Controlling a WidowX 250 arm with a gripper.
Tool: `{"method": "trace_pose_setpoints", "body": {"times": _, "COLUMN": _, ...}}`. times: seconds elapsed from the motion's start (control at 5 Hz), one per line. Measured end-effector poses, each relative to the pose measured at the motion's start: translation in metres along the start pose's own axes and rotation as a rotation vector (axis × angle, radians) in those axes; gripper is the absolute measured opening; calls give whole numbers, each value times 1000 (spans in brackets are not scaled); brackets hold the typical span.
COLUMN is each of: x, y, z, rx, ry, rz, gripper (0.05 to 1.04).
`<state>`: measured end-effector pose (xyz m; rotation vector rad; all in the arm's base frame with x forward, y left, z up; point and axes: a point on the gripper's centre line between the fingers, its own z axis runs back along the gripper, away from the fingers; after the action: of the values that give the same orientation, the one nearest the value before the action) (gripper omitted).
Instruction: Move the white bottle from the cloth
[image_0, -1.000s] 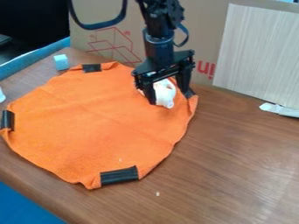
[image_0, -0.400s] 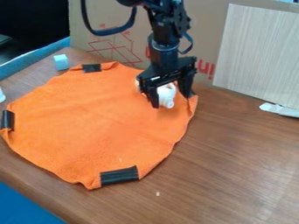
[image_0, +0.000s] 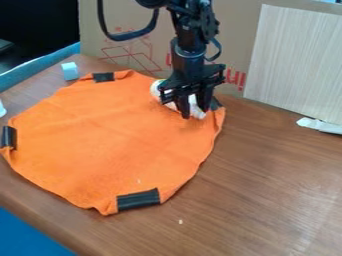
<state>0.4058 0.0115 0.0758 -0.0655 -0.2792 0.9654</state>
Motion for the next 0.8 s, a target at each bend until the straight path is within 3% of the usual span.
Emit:
{"method": "trace_pose_setpoints", "body": {"times": 0.2, "x": -1, "y": 3, "z": -9, "rx": 23, "ry": 3, "rz": -4, "gripper": 167}}
{"method": "trace_pose_setpoints", "body": {"times": 0.4, "x": 1, "y": 3, "z": -9, "rx": 21, "ry": -4, "rz": -5, "gripper": 62}}
{"method": "trace_pose_setpoints", "body": {"times": 0.6, "x": -1, "y": 3, "z": -9, "rx": 22, "ry": 5, "rz": -4, "gripper": 72}}
{"method": "trace_pose_setpoints", "body": {"times": 0.8, "x": 0, "y": 5, "z": -5, "rx": 30, "ry": 47, "rz": 53, "gripper": 208}}
